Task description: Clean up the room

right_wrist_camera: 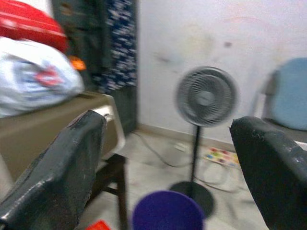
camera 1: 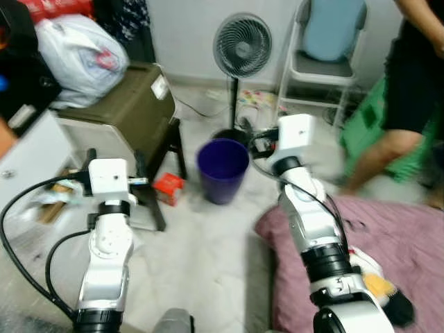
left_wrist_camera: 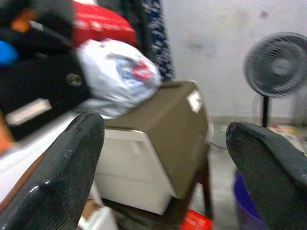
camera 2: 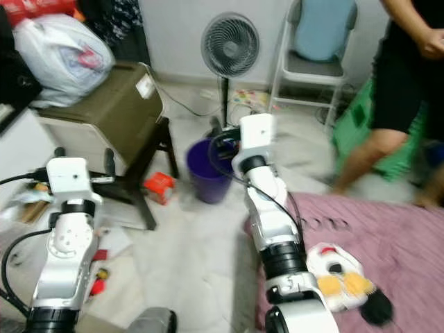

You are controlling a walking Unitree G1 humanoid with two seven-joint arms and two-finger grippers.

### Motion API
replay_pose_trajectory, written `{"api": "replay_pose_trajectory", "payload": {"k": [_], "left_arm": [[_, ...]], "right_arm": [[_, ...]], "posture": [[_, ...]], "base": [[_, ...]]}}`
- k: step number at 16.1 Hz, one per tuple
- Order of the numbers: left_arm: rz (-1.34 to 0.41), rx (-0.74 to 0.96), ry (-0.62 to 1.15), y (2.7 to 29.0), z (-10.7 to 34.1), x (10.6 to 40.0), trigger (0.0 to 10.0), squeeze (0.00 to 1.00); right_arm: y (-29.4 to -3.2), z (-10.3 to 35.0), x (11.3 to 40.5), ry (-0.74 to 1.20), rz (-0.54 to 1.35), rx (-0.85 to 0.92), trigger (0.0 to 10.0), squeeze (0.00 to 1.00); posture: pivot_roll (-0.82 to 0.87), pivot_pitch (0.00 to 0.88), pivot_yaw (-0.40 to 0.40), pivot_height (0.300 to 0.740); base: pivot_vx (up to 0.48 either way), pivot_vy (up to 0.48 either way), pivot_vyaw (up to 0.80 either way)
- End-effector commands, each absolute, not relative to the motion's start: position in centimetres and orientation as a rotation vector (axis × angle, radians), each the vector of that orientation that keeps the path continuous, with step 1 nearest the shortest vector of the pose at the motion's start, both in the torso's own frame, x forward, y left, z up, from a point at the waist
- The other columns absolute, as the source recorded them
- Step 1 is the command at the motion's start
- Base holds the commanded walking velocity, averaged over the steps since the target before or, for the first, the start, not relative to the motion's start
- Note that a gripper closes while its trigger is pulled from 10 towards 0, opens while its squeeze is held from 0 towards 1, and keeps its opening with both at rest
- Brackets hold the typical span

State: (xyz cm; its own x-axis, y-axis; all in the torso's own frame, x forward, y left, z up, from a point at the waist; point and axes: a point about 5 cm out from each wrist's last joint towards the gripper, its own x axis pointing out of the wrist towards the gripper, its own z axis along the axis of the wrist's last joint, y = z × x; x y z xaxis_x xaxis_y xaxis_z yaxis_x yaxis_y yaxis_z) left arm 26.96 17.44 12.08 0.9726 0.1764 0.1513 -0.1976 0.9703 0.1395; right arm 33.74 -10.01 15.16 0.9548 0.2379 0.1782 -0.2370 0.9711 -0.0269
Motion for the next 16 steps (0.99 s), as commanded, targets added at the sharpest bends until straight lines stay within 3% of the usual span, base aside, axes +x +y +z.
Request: {"api": "replay_pose_trajectory", "payload": {"k": [1,7,11,14,16], "left_arm": [[0.169,0.148,-0.143,17.0,12.2,27.0,10.0,0.00],[0.037,0.088,-0.105,16.5,11.2,25.1,10.0,0.00],[-0.246,0.135,-0.037,15.2,9.7,21.9,10.0,0.00],[-0.354,0.182,0.018,15.5,8.7,19.9,10.0,0.00],[-0.357,0.198,0.007,15.6,8.9,19.9,10.0,0.00]], "right_arm": [[-10.7,15.3,33.9,-0.183,0.222,-0.015,10.0,0.00],[-12.7,13.6,32.1,-0.144,0.195,-0.069,10.0,0.00],[-17.5,10.6,29.9,-0.063,0.085,-0.226,10.0,0.00],[-20.8,8.3,29.4,0.036,-0.014,-0.291,10.0,0.00],[-21.1,8.3,29.3,0.040,-0.017,-0.293,10.0,0.00]], "posture": [[0.05,0.000,-0.009,0.740],[0.04,0.000,-0.009,0.740],[0.03,0.000,-0.006,0.740],[0.04,0.000,-0.003,0.740],[0.04,0.000,-0.003,0.740]], "base": [[0.000,0.000,0.77],[0.000,0.000,0.13],[0.000,0.000,0.00],[0.000,0.000,0.00],[0.000,0.000,0.00]]}}
